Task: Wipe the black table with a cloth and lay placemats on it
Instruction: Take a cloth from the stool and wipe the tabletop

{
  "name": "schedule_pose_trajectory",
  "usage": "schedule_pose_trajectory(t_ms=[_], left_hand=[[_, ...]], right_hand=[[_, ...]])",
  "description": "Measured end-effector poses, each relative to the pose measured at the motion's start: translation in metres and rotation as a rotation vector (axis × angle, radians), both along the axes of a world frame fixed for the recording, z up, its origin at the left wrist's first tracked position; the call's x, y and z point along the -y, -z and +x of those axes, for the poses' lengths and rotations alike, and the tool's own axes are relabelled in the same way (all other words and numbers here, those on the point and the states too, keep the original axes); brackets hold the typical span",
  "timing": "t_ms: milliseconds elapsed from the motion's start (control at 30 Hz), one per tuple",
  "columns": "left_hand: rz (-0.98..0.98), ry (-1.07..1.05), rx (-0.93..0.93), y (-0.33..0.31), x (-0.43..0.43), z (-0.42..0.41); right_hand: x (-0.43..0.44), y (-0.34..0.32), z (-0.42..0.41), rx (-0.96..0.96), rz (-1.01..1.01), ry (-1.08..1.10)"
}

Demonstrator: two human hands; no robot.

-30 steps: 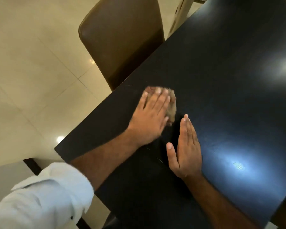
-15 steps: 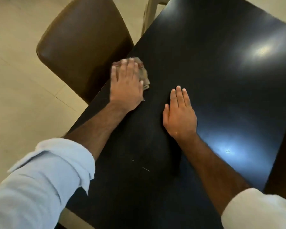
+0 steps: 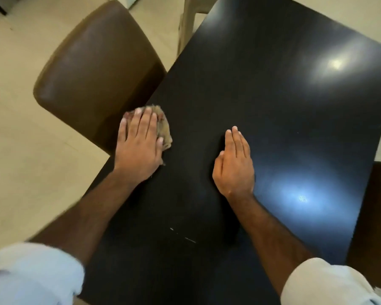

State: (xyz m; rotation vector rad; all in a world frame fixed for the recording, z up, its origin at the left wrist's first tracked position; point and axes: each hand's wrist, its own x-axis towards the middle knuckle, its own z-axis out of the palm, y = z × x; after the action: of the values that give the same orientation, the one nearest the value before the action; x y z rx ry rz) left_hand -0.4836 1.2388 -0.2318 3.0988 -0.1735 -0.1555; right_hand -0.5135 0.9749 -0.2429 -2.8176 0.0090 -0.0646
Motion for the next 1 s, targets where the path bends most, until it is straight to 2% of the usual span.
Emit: schedule_pose_trajectory(t_ms=[100, 200, 333, 467, 500, 567, 733, 833, 1000], left_hand=[[-0.029, 0.041, 0.020, 0.004, 0.058, 0.064], [-0.051, 0.251, 0.037, 0.004, 0.128, 0.074], [-0.080, 0.546, 0.014, 0.010, 0.161, 0.005], [-0.109, 0.515, -0.010, 0.014, 0.138, -0.094], [-0.095, 0.486, -0.011, 0.014, 0.130, -0.117], [-0.068, 0.442, -0.010, 0.015, 0.117, -0.159], [-0.046, 0.294, -0.055, 0.017, 0.110, -0.258], [-0.052, 0.211, -0.099, 0.015, 0.128, -0.319], [-0.055, 0.127, -0.122, 0.009, 0.172, -0.422]], right_hand=[[0.000, -0.003, -0.002, 0.102, 0.173, 0.130], [0.004, -0.004, -0.004, 0.189, 0.312, 0.214], [0.012, -0.002, -0.007, 0.265, 0.450, 0.304], [0.021, -0.006, -0.012, 0.182, 0.680, 0.341], [0.028, -0.008, -0.017, 0.147, 0.640, 0.292], [0.044, -0.006, -0.037, 0.095, 0.431, 0.112], [0.075, 0.001, -0.159, -0.056, -0.068, -0.272], [0.092, 0.003, -0.240, -0.110, -0.143, -0.306], [0.135, 0.001, -0.355, -0.167, -0.176, -0.239]])
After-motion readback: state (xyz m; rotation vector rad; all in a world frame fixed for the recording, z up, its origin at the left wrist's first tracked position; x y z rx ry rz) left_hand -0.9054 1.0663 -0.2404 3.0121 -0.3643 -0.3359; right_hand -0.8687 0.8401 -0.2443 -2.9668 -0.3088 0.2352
